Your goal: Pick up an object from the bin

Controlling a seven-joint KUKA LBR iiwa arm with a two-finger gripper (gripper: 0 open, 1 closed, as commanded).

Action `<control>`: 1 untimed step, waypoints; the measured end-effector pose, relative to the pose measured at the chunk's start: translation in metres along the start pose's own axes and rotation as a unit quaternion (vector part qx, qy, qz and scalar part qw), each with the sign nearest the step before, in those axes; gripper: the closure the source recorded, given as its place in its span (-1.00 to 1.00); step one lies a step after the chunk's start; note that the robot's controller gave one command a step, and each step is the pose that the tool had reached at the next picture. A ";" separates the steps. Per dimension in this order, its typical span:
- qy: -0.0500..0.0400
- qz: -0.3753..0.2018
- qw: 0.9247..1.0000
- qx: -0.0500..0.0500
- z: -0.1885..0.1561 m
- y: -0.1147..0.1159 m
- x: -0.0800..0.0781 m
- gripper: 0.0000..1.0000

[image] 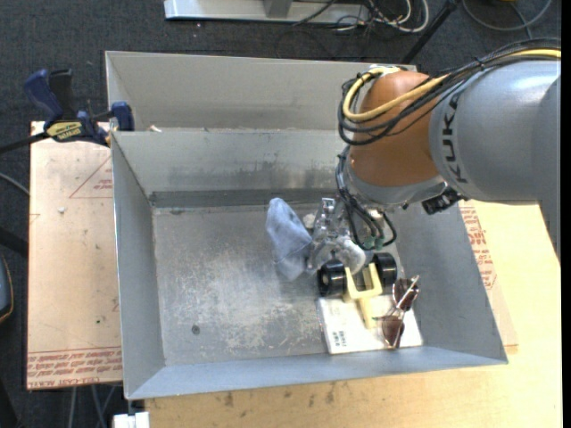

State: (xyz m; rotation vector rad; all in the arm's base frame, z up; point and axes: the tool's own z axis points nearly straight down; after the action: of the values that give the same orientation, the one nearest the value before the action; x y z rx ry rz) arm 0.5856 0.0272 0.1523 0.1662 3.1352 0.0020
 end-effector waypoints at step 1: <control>-0.003 0.029 1.000 -0.001 0.018 -0.001 -0.001 1.00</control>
Offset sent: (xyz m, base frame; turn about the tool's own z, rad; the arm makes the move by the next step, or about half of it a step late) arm 0.0317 0.0114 -0.0823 0.0537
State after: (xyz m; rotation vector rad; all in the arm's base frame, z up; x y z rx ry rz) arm 0.5868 0.0263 0.1338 0.2565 3.1225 0.0036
